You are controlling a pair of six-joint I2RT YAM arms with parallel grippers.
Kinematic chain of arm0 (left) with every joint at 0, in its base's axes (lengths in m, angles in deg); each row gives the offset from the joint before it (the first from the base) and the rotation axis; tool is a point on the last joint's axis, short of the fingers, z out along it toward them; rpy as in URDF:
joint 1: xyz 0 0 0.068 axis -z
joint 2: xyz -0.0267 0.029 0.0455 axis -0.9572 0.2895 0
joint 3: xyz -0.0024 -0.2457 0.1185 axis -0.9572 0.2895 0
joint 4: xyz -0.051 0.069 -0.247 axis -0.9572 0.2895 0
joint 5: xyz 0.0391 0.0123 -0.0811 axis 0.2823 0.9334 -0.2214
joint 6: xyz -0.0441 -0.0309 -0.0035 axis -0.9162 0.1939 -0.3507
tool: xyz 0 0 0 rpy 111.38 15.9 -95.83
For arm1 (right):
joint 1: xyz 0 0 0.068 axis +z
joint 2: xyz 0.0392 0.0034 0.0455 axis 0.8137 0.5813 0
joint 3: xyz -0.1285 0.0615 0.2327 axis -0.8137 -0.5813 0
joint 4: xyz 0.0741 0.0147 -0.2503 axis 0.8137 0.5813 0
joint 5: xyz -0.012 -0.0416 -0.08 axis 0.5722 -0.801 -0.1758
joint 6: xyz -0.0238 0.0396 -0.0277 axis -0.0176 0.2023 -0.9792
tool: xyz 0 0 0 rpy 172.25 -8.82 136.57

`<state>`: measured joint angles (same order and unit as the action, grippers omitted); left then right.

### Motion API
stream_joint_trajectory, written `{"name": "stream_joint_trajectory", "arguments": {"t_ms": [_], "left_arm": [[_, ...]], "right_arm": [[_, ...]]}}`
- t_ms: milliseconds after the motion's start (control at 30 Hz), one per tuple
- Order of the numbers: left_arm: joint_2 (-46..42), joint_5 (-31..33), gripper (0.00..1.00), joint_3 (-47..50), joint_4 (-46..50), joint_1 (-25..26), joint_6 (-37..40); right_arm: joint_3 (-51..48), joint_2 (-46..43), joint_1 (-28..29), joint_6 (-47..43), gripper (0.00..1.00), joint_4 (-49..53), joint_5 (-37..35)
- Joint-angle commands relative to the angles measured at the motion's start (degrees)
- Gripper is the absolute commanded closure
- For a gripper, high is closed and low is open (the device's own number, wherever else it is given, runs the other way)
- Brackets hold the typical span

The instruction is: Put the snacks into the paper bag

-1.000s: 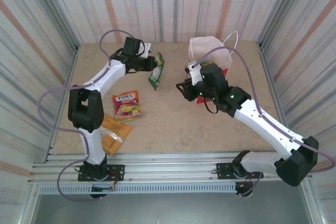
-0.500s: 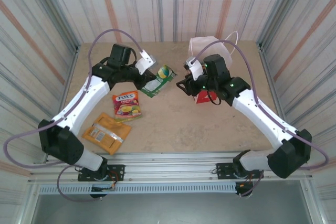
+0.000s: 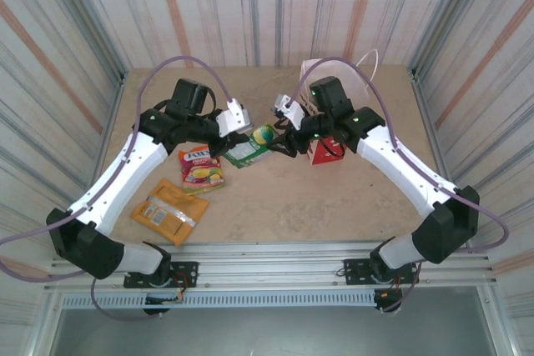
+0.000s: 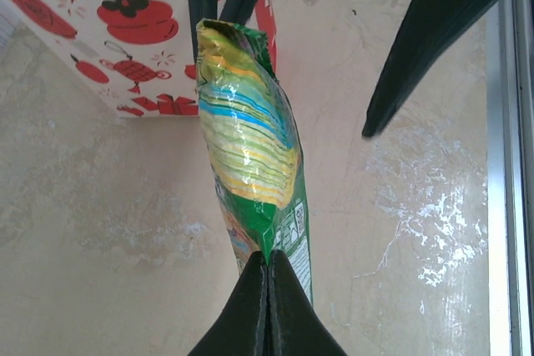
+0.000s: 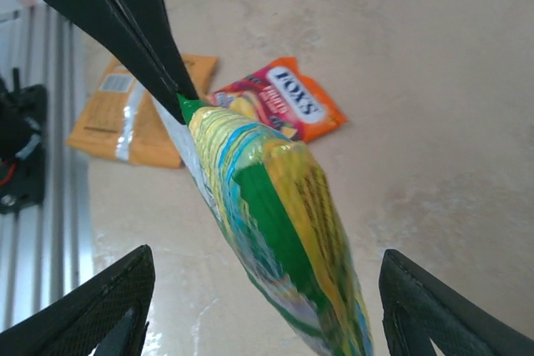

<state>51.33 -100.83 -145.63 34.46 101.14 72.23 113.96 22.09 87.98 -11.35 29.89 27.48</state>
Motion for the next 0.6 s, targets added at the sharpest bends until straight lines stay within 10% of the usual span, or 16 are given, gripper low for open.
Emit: {"name": "stream_joint_trajectory", "arguments": {"t_ms": [0, 167, 400, 567], "left_arm": [[-2.8, -1.4, 1.00, 0.3, -0.4, 1.6, 3.7], [-2.4, 0.1, 1.00, 0.0, -0.8, 2.1, 3.9], [-1.5, 6.9, 0.99, -0.1, -3.7, 2.5, -1.0], [-2.3, 12.4, 0.66, 0.8, -8.0, 2.8, -7.3]], "right_arm": [[2.4, 2.2, 1.1, -2.8, 0.28, 3.7, 3.0], [4.0, 4.2, 1.8, -3.4, 0.33, 5.3, 6.1], [3.5, 3.2, 0.7, -1.7, 0.76, 5.5, 8.6], [1.2, -0.8, -1.5, 3.1, 0.90, 1.1, 7.7]]}}
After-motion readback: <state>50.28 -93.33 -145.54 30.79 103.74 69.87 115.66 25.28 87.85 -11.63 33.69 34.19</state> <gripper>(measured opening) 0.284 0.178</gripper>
